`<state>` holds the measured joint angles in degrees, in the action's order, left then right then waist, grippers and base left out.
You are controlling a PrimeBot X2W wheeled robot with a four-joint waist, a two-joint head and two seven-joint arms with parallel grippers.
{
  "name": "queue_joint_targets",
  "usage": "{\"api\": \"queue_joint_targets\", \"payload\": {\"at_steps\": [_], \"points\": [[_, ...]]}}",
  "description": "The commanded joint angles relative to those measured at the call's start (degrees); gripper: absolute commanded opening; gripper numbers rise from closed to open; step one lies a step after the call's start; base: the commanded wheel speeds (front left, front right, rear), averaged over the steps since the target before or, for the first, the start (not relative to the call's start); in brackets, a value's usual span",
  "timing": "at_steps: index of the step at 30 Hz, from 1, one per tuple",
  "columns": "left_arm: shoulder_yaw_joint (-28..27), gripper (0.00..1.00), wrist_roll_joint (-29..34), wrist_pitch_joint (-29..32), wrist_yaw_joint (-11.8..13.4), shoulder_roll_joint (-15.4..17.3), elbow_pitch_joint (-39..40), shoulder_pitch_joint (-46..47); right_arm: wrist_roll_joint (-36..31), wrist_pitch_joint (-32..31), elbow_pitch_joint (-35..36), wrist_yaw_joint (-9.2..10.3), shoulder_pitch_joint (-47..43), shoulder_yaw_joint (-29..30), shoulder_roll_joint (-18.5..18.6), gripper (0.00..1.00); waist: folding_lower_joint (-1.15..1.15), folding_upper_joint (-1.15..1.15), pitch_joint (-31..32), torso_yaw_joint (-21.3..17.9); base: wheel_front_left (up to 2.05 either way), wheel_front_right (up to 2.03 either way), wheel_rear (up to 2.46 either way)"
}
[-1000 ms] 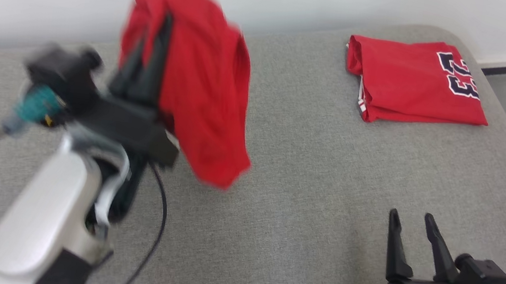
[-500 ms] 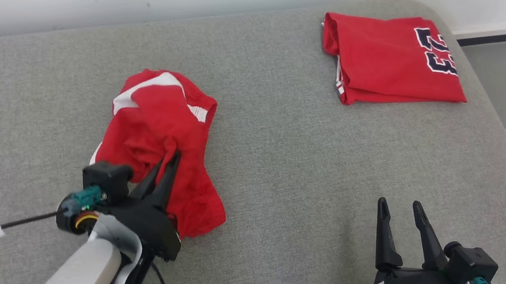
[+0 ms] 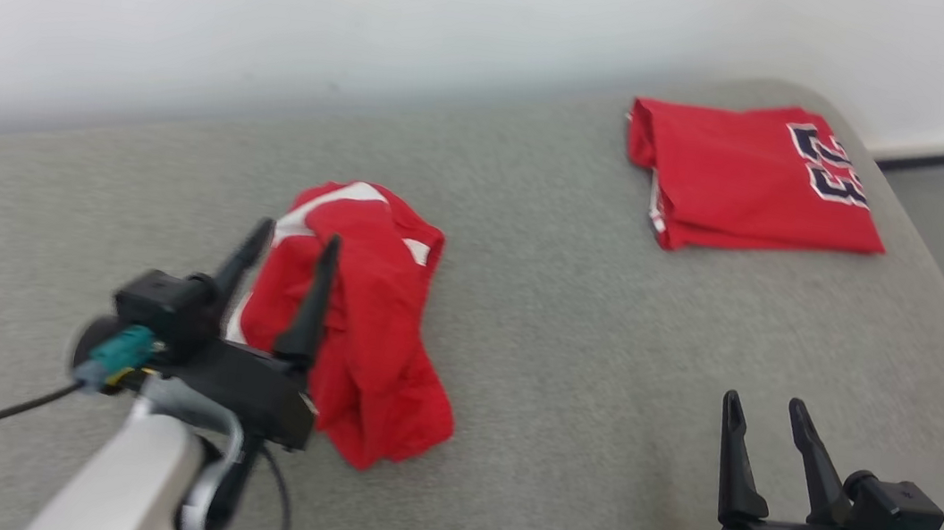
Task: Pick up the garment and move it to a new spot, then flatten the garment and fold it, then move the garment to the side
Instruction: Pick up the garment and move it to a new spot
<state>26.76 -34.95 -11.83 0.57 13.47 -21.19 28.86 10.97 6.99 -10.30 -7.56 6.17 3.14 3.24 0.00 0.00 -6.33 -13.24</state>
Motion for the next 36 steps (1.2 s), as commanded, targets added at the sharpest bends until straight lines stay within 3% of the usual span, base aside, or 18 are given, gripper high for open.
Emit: {"api": "queue_joint_targets", "payload": {"at_steps": [1,9,10,14,26,36], "points": [[-0.37,1.0,0.91,0.21,0.51,1.67,1.56,-0.42,-0.19,-0.35,0.38,0.14,-0.95,0.03,0.18,1.0,0.0,0.0,3.34,3.6,0.0,0.0,0.0],[-4.11,1.0,2.91,1.35,5.65,10.12,11.71,-5.57,0.14,-0.99,2.38,0.14,-3.16,0.34,0.25,1.0,0.0,0.0,6.72,8.92,0.0,0.0,0.0],[-5.59,1.0,2.9,1.56,6.95,12.32,14.3,-7.76,0.4,-0.78,3.05,0.14,-3.61,0.1,0.17,1.0,0.0,0.0,7.17,10.09,0.0,0.0,0.0],[-8.43,1.0,2.51,0.73,9.01,15.44,18.26,-12.38,0.68,-0.74,3.84,0.14,-4.27,-0.19,0.07,1.0,0.0,0.0,7.79,11.84,0.0,0.0,0.0],[-9.93,1.0,4.88,-1.78,12.99,17.92,22.17,-24.65,0.23,-1.85,5.44,0.14,-5.42,0.52,-0.01,1.0,0.0,0.0,8.75,13.99,0.0,0.0,0.0],[-9.46,1.0,5.23,-1.2,15.03,17.91,22.24,-29.49,0.3,-2.99,6.46,0.13,-6.53,0.68,-0.04,1.0,0.0,0.0,9.59,14.24,0.0,0.0,0.0]]}}
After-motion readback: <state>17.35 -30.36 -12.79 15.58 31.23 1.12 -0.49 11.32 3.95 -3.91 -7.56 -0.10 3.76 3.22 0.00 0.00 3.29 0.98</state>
